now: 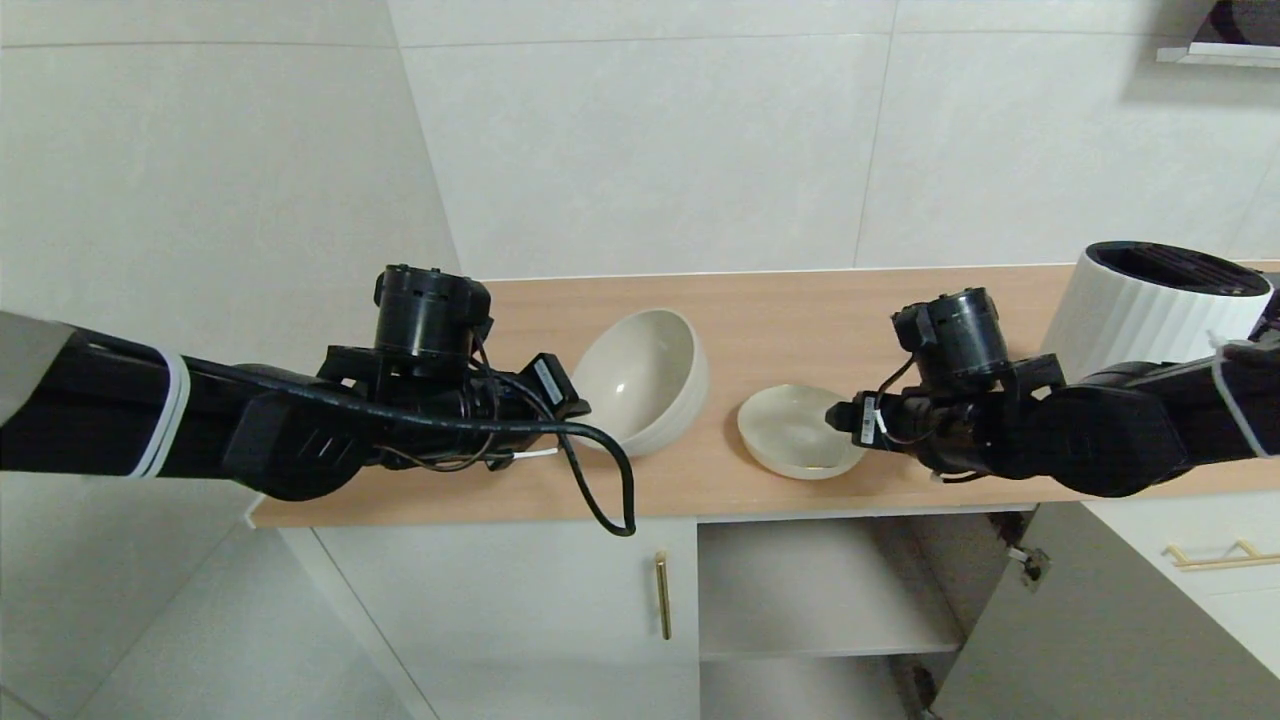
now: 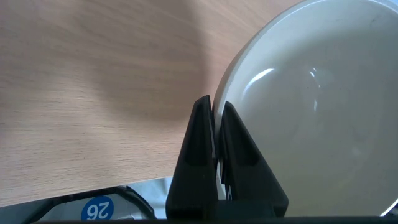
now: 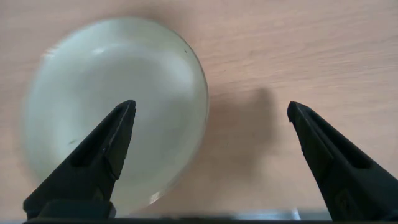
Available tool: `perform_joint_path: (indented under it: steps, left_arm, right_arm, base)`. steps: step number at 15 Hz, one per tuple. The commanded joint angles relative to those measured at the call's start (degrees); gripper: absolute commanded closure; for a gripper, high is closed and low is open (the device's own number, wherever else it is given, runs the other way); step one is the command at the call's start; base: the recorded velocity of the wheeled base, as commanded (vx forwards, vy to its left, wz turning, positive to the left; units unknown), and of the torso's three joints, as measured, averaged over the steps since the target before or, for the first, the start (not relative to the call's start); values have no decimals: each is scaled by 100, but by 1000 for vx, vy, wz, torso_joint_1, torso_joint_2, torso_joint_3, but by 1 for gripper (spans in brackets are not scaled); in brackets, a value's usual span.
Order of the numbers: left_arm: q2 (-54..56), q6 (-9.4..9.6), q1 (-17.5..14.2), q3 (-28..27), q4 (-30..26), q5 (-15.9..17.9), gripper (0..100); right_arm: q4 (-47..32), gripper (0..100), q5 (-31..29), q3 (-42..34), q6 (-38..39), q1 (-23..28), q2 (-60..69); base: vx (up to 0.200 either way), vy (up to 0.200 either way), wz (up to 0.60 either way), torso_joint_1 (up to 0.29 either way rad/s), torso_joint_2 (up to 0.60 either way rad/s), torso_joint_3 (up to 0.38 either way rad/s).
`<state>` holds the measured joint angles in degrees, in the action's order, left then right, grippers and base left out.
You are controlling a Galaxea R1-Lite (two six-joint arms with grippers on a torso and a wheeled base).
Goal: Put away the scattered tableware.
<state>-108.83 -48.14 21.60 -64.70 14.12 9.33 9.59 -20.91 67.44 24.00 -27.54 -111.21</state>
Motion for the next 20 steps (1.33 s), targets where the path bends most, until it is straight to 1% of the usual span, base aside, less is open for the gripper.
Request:
perform_joint_path:
  steps: [1,6,7,14,16,17,18,20]
  left_arm:
    - [-7,-2,2,1,3,-1,100]
    - [10,-2,2,36,12,-1,100]
    - [10,-2,2,36,3,-1,100]
    - [46,6,2,45,3,-1,100]
    - [151,50,2,212,21,-1,100]
    - [265,103,-7,326,12,-1,100]
    - [388,253,-7,493,21,-1,100]
    - [714,569,-7,809,21,-62,100]
  right_arm:
    - [16,0,-10,59,8,12,-383]
    - [16,0,-10,94,96,12,-366]
    - [16,100,-10,94,96,12,-357]
    - [7,100,8,76,184,12,-137]
    - [-63,100,52,-11,184,12,179]
    - [-116,100,104,-143,184,12,399]
    - [-212,100,219,-275,175,12,662]
    - [-669,100,799,-495,157,3,1304]
  base:
    - [0,0,0,0,0,0]
    - [0,0,0,0,0,0]
    - [0,0,0,0,0,0]
    - [0,0,0,0,0,0]
    - [0,0,0,0,0,0]
    - [0,0,0,0,0,0]
    - [0,0,0,0,0,0]
    - [0,0,0,0,0,0]
